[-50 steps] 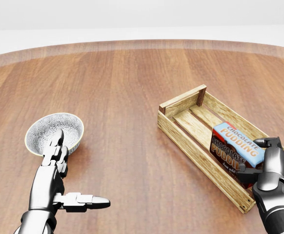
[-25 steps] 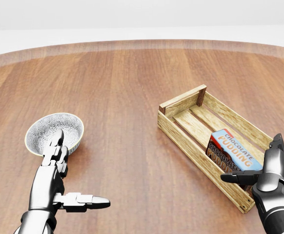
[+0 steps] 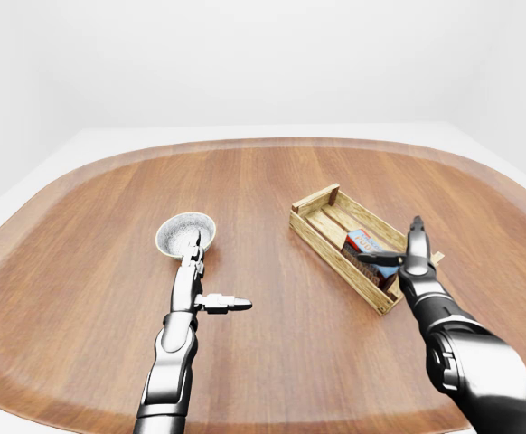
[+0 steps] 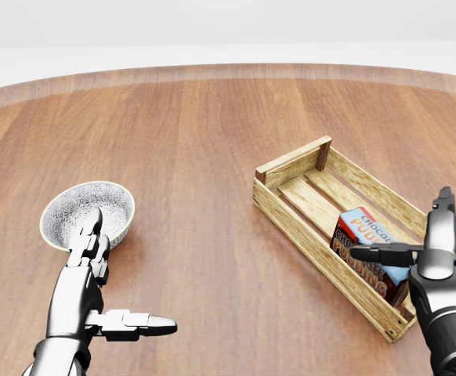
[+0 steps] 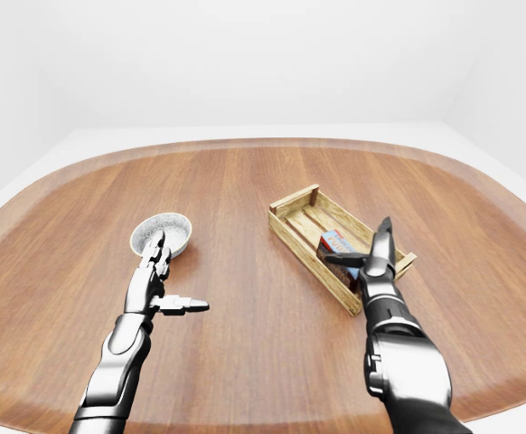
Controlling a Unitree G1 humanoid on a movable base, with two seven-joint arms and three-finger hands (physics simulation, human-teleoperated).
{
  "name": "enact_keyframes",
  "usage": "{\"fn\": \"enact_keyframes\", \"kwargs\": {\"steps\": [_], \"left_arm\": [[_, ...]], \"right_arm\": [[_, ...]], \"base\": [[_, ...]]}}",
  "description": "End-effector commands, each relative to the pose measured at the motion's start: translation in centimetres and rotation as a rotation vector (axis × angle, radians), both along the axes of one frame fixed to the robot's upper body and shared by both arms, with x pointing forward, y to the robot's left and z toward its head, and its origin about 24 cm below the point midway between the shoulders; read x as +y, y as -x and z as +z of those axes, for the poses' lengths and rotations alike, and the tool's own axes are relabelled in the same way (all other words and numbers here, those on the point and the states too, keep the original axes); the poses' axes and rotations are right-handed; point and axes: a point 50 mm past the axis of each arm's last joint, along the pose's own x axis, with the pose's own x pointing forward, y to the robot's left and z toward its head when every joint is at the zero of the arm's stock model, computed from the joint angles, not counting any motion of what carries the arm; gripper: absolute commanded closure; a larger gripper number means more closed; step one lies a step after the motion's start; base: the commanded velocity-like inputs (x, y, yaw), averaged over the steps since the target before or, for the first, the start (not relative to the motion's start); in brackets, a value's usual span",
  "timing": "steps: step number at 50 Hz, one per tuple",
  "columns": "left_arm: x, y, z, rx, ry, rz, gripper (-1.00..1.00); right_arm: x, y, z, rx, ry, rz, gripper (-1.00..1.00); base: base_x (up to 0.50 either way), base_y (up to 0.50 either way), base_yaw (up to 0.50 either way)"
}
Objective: Pick up the chocolate pudding and put it in the tray.
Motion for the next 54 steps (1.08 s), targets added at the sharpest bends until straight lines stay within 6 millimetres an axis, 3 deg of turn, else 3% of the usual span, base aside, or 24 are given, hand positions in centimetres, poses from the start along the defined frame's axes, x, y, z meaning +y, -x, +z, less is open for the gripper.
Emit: {"fn": "enact_keyframes", "kwargs": {"steps": [1,5,28,34,39,54], "left_arm": [[0.0,0.0,-0.1,0.004,0.004,-0.002,-1.00],[0.0,0.0,-0.1,0.004,0.004,-0.002,-1.00],[0.0,0.0,-0.1,0.006,0.002,-0.005,-1.00],[0.0,0.0,-0.1,0.006,0.002,-0.005,-1.00],[0.0,0.0,-0.1,0.006,0.002,-0.005,-1.00],[0.0,0.0,0.0,0.007,0.002,-0.005,-1.00]], "right_arm": [[0.6,-1.8,2.3,-0.103,-0.161,0.065,-1.00],[0.8,-2.4,3.3,-0.139,-0.204,0.090,-1.00],[0.6,-5.9,14.4,-0.492,-0.252,0.213,-1.00],[1.4,-6.4,19.2,-0.647,-0.251,0.288,-1.00],[1.8,-6.3,22.7,-0.762,-0.234,0.332,-1.00],[1.1,-4.2,29.3,-1.009,-0.193,0.359,-1.00]], "base": [[0.00,0.00,0.00],[0.00,0.00,0.00],[0.00,0.00,0.00],[0.00,0.00,0.00],[0.00,0.00,0.00],[0.00,0.00,0.00]]}}
